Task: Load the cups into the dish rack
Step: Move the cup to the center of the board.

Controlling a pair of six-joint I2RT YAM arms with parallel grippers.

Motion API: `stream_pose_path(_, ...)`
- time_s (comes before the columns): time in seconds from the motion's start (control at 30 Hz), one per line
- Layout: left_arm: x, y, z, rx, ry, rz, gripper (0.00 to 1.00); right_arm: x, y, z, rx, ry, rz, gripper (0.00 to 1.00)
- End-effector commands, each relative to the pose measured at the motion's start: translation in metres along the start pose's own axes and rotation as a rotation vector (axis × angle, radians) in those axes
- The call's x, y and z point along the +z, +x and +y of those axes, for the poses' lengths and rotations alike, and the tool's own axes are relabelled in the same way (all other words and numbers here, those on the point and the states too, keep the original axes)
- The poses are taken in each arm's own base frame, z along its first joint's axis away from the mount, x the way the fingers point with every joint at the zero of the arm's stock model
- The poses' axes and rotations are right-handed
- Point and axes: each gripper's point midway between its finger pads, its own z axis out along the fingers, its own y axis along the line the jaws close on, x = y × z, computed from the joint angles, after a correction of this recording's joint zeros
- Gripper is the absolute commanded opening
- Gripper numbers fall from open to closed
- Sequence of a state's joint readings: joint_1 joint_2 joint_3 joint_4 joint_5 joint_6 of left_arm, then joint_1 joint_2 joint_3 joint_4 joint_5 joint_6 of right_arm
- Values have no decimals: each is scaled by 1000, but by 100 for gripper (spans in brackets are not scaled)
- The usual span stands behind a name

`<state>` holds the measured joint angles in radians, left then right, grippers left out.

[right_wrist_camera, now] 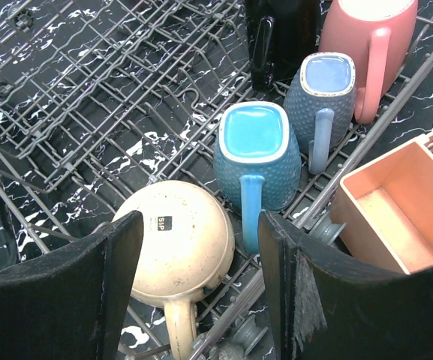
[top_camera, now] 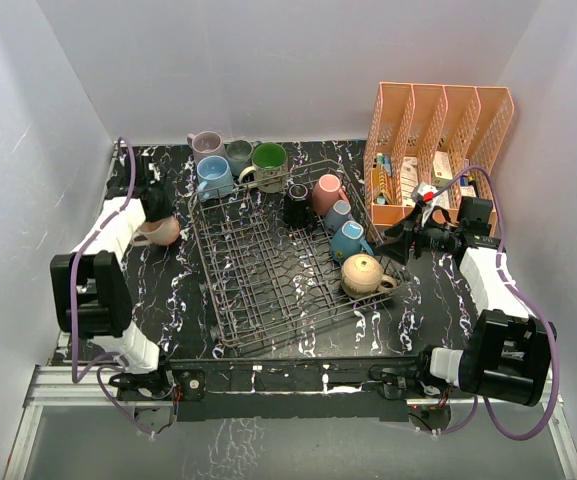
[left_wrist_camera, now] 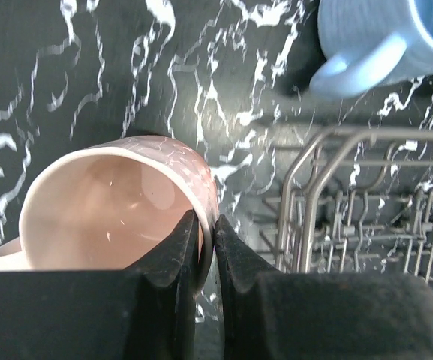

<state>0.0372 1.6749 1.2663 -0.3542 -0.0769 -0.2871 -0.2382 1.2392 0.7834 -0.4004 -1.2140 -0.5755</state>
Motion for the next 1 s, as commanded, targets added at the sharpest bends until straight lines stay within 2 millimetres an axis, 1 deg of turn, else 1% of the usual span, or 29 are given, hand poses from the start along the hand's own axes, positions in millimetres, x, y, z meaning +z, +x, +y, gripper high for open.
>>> stream_pose_path(0.0, -33, 12, 5, -169, -51, -48, 0, -3, -21, 3, -75, -15, -43, 64)
stream_pose_path(0.03, -35, 25, 10, -185, -87, -28, 0, -4, -22, 3, -77, -15, -44, 64)
stream_pose_path(0.17, -46, 53, 19, -212, -179, -7, 0, -4, -23, 5, -82, -18, -46, 64)
stream_pose_path(0.3, -52, 64, 26, -227, -226, -32, 0, -5, -24, 6, -84, -21, -48, 63)
stream_pose_path(0.4, -50, 69, 21, -238, -205, -29, 0, -5, -25, 6, -88, -19, -47, 63)
stream_pose_path(0.43, -50, 71, 20, -241, -197, -21, 4, -5, -25, 6, -90, -18, -46, 63)
stream_pose_path(0.57, -53, 72, 15, -207, -164, -4, 44, -6, -26, 6, -100, -10, -44, 63)
stream_pose_path(0.63, -56, 72, 17, -158, -161, -2, 56, -6, -26, 7, -104, -8, -44, 63)
stream_pose_path(0.7, -68, 67, 20, -104, -150, -19, 60, -7, -27, 8, -112, -5, -45, 63)
stream_pose_path(0.73, -71, 66, 19, -66, -138, -19, 65, -7, -28, 8, -115, -6, -46, 63)
stream_pose_path(0.77, -76, 65, 15, -7, -101, -18, 66, -7, -28, 8, -115, -7, -46, 63)
stream_pose_path(0.8, -81, 64, 10, 68, -49, -13, 67, -7, -28, 9, -117, -8, -47, 63)
stream_pose_path(0.87, -93, 66, -7, 235, 97, -8, 68, -8, -29, 11, -118, -12, -50, 63)
stream_pose_path(0.9, -98, 66, -9, 301, 128, -15, 68, -8, -30, 12, -119, -16, -52, 63)
stream_pose_path(0.97, -106, 59, -2, 386, 112, -48, 67, -8, -30, 13, -122, -19, -56, 63)
